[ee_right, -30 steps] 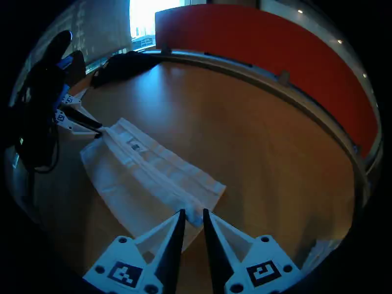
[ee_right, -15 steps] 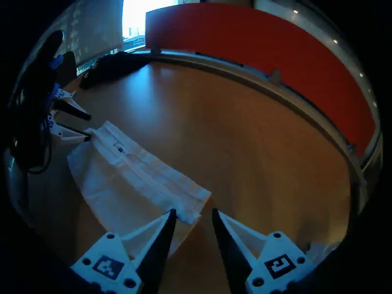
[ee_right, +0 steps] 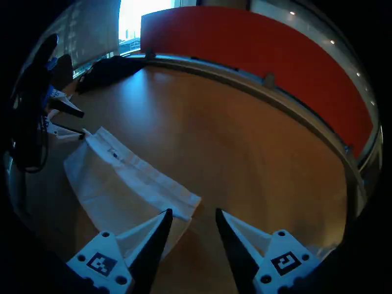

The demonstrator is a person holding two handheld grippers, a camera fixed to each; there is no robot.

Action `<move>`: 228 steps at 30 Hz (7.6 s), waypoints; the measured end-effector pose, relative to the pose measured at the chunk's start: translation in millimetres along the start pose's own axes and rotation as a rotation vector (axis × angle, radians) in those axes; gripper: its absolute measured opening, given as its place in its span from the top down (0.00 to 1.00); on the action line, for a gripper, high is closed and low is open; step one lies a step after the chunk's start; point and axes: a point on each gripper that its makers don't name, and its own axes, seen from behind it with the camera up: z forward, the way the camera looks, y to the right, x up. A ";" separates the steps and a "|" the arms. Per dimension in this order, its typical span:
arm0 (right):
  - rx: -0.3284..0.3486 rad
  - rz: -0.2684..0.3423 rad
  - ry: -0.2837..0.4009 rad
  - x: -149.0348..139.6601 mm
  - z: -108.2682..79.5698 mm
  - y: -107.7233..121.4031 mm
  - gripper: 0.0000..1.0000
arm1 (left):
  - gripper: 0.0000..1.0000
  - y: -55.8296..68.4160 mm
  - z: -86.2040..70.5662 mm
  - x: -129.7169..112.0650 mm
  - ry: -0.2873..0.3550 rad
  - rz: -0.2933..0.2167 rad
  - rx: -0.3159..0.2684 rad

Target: Fold towel

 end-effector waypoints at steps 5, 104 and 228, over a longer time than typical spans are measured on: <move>0.008 -0.003 0.008 2.0 -4.8 -2.5 0.23 | 0.07 -0.9 -4.6 -1.0 0.003 -0.006 0.000; 0.186 -0.069 -0.083 -93.7 -33.7 -64.9 0.94 | 0.07 11.4 -142.3 -159.0 -0.071 -0.360 0.086; 0.331 -0.329 0.007 -7.7 -26.5 -169.7 0.38 | 0.07 -8.4 -162.1 -152.0 -0.019 -0.418 0.115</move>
